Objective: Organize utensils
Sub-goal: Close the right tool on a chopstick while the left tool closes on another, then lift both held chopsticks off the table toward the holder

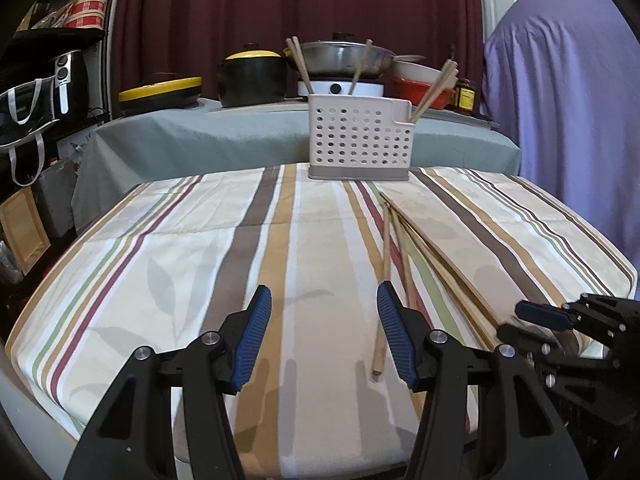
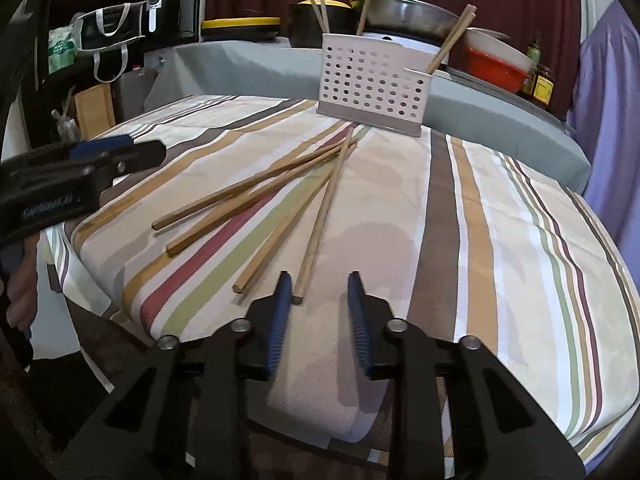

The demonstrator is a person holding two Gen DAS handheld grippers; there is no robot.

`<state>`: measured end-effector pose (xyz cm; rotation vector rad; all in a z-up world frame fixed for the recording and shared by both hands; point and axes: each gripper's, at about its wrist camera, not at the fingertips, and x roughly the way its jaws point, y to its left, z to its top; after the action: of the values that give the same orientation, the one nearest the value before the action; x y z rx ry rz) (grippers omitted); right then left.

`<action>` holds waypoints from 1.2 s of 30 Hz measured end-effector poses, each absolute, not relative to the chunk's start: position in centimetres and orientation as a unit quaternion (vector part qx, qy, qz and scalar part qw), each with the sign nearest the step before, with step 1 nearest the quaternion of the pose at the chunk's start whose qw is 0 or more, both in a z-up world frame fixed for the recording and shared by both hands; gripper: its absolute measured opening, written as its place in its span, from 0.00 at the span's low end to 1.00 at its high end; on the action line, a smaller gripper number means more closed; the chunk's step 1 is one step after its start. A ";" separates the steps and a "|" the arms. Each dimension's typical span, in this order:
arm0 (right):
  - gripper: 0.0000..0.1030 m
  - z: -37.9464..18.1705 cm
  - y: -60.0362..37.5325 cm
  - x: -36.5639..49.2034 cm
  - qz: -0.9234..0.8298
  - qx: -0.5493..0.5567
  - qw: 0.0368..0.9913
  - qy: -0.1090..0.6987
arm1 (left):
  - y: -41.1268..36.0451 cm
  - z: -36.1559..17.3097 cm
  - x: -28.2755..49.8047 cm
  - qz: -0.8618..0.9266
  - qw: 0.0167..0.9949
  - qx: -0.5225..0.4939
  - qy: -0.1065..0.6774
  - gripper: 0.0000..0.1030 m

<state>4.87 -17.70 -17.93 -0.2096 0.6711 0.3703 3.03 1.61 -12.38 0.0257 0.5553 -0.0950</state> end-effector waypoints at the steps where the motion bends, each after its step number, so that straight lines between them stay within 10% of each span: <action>1: 0.22 -17.9 -17.7 4.9 0.180 -0.101 0.922 0.326 | 1.5 -12.5 3.0 -0.051 0.960 0.014 0.275 0.53; 6: 0.07 -18.0 -17.7 5.2 0.178 -0.103 0.923 0.325 | 0.7 -13.0 2.6 -0.069 0.956 0.024 0.283 0.53; 22: 0.06 -17.8 -18.6 5.4 0.169 -0.090 0.930 0.315 | 0.1 -15.3 3.3 -0.098 0.936 0.020 0.338 0.29; 27: 0.06 -17.6 -18.7 5.3 0.170 -0.088 0.932 0.308 | -0.3 -15.3 3.1 -0.106 0.935 0.028 0.337 0.08; 36: 0.06 -16.8 -18.9 4.7 0.173 -0.084 0.938 0.289 | -0.8 -14.4 2.5 -0.106 0.944 0.046 0.309 0.07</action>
<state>4.71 -18.87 -16.75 -0.1716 0.5908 0.3537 2.46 -0.75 -14.44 0.0933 0.6300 -0.2169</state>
